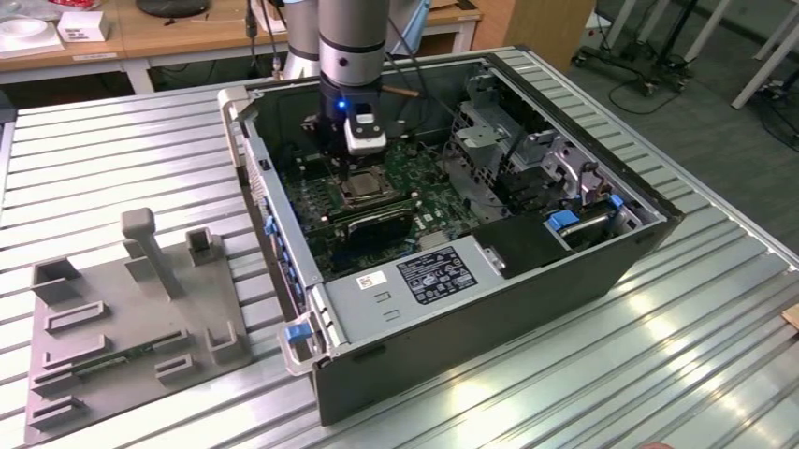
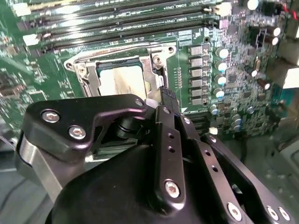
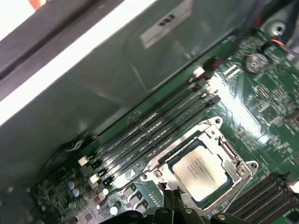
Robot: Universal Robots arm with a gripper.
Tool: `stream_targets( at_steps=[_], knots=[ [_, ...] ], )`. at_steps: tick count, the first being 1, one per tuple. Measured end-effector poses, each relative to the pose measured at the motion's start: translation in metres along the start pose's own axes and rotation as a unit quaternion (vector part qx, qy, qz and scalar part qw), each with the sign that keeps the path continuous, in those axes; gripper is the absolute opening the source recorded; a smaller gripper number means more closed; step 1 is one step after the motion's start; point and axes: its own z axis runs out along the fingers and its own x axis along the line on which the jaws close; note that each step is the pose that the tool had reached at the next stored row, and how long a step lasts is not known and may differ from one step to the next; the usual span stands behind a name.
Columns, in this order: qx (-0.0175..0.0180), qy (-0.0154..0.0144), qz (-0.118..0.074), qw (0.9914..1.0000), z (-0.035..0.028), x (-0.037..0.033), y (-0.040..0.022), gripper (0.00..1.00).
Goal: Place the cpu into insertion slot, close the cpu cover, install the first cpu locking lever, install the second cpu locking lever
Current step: 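Close the cpu cover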
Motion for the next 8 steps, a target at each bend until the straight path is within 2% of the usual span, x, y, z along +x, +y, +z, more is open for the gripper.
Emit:
stream_targets(
  at_steps=[4, 6, 8],
  knots=[
    [0.0006, 0.0012, -0.037, 0.99933, 0.0009, 0.0, 0.0, 0.11],
    [0.0008, 0.0013, -0.054, 0.99851, 0.0016, -0.0001, -0.0001, 0.11],
    [0.0007, 0.0013, -0.073, 0.99732, 0.0024, -0.0001, -0.0001, 0.11]
  ],
)
